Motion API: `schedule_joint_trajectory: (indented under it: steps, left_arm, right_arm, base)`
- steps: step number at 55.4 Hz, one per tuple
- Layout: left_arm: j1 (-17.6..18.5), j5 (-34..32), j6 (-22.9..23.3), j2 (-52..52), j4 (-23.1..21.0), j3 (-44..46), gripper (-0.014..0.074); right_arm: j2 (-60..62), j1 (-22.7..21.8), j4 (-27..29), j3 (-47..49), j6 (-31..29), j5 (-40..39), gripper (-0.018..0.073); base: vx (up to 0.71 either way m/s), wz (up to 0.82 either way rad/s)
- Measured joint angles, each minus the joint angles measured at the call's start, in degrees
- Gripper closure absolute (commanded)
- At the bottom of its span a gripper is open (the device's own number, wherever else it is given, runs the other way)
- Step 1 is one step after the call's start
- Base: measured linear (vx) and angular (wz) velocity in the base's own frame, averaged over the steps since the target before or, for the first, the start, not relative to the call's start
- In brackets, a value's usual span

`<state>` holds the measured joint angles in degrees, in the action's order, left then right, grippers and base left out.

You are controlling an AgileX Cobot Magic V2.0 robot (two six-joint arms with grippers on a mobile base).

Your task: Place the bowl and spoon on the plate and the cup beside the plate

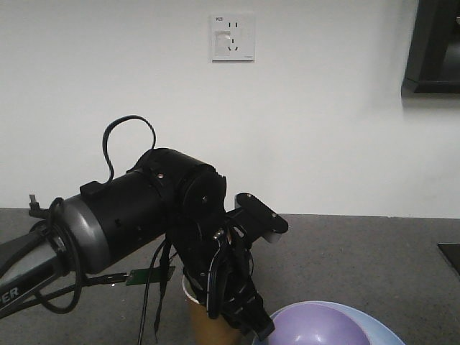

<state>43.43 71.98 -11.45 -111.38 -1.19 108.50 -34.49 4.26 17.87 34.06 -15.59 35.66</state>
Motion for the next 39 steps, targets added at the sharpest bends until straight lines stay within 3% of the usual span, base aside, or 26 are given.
schedule_joint_trajectory:
  steps: [11,19,25,33,39]
  left_arm:
    - [0.0,0.0,0.0,0.8,0.2,2.4,0.0029]
    - [0.0,0.0,0.0,3.3,0.2,5.6,0.0094]
    - [0.0,0.1,-0.1,6.9,0.5,7.4,0.0244]
    - [0.0,0.5,-0.3,13.5,4.1,7.8,0.0587]
    - [0.0,0.5,-0.1,19.9,8.0,6.3,0.0605]
  right_arm:
    - [0.0,0.0,0.0,0.0,0.0,0.0,0.0568]
    - [0.0,0.0,0.0,0.0,0.0,0.0,0.0568]
    - [0.0,0.0,0.0,0.0,0.0,0.0,0.0568]
    - [0.0,0.0,0.0,0.0,0.0,0.0,0.0568]
    - [0.0,0.0,0.0,0.0,0.0,0.0,0.0568]
  base:
    - [0.0,0.0]
    - [0.0,0.0]
    - [0.0,0.0]
    - [0.0,0.0]
    - [0.0,0.0]
